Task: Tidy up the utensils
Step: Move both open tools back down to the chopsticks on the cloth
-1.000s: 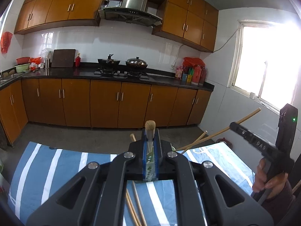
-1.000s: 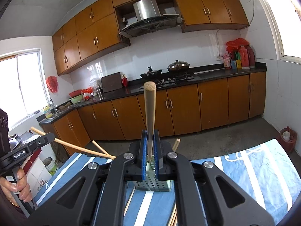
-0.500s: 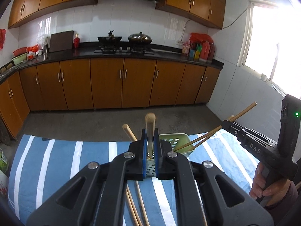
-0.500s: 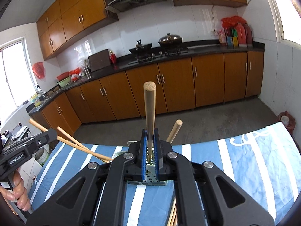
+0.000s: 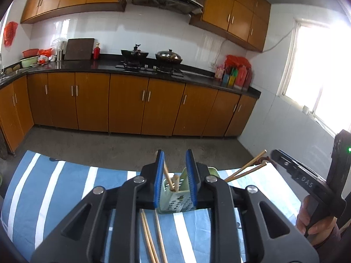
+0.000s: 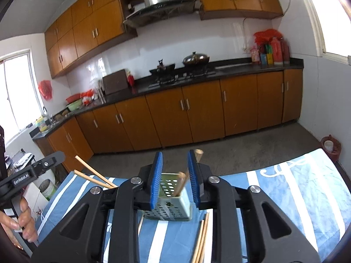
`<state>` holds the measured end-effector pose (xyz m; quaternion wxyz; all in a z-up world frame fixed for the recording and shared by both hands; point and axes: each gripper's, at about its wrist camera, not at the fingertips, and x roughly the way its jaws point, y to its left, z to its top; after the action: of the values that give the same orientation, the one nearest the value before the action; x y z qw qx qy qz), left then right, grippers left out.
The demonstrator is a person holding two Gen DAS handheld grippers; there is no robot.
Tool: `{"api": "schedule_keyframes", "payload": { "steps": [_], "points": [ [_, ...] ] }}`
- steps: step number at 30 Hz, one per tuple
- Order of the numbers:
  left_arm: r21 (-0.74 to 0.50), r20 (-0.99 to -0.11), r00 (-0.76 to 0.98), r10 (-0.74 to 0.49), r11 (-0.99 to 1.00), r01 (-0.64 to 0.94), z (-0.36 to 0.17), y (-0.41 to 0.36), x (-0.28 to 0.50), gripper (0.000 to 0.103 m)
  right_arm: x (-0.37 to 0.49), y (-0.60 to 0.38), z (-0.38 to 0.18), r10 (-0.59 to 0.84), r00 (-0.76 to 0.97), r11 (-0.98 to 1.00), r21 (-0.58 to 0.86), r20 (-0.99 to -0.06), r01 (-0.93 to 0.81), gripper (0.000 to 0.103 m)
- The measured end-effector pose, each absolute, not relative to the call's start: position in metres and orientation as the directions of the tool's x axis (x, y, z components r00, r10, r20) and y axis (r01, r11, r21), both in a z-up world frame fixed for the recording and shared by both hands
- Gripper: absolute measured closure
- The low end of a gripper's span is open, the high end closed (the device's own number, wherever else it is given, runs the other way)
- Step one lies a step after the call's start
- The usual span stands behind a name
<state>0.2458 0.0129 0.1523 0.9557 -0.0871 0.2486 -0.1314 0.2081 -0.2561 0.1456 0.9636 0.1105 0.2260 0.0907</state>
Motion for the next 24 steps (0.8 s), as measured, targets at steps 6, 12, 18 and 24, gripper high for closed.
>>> {"api": "schedule_keyframes", "payload": {
  "steps": [6, 12, 18, 24],
  "points": [
    [-0.175, -0.48, 0.85, -0.219, 0.973, 0.151, 0.119, 0.04, 0.204, 0.076, 0.167, -0.29, 0.115, 0.154, 0.875, 0.97, 0.24, -0.459, -0.045, 0.078],
    [-0.107, -0.605, 0.785, -0.134, 0.991, 0.087, 0.044, 0.055, 0.191, 0.076, 0.164, -0.296, 0.021, 0.158, 0.73, 0.97, 0.243, -0.665, 0.012, 0.078],
    [-0.154, -0.708, 0.69, -0.151, 0.986, 0.057, -0.017, 0.063, 0.187, 0.076, 0.16, -0.264, -0.051, 0.225, 0.596, 0.963, 0.268, -0.771, -0.017, 0.08],
    [-0.193, -0.742, 0.645, -0.183, 0.98, 0.056, -0.04, 0.057, 0.181, 0.076, 0.16, -0.24, -0.071, 0.233, 0.559, 0.967, 0.251, -0.796, -0.046, 0.082]
  ]
}}
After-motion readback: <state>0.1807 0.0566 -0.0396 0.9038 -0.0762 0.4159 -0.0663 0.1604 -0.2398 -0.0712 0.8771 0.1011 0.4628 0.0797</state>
